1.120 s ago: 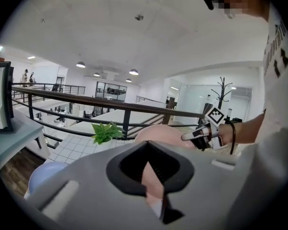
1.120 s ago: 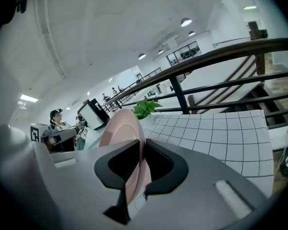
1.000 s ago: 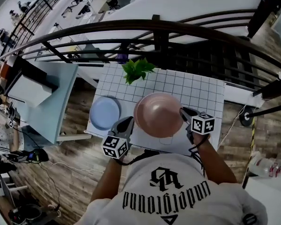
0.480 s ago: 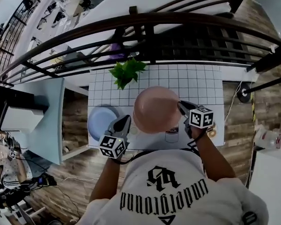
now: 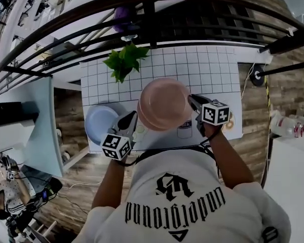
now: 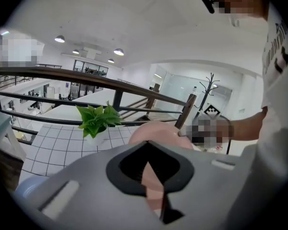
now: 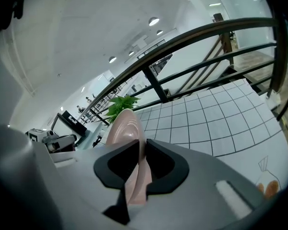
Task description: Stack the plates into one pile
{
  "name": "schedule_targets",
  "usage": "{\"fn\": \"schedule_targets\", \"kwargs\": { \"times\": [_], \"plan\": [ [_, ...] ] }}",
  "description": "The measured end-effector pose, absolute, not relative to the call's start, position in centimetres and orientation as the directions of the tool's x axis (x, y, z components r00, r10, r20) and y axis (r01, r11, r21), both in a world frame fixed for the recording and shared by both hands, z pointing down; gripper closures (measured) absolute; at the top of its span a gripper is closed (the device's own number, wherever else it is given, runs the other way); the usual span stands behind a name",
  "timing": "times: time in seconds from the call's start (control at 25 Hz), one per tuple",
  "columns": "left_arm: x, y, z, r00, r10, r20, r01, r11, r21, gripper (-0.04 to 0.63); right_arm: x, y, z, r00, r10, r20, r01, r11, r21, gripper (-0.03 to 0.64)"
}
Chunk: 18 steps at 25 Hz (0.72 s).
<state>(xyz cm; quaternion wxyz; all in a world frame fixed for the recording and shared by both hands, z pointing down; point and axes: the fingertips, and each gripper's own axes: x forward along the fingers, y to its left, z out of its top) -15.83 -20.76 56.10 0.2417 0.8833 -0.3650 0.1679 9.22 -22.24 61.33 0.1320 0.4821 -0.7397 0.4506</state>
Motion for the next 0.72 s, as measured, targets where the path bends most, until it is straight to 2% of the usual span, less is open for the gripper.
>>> {"fn": "schedule_targets", "kwargs": {
  "times": [0.72],
  "plan": [
    [-17.1, -19.6, 61.5, 0.687, -0.497, 0.53, -0.714, -0.599, 0.363, 0.546, 7.7, -20.7, 67.7, -0.483, -0.526, 0.7, -0.843, 0.064, -0.534, 0.563]
  ]
}}
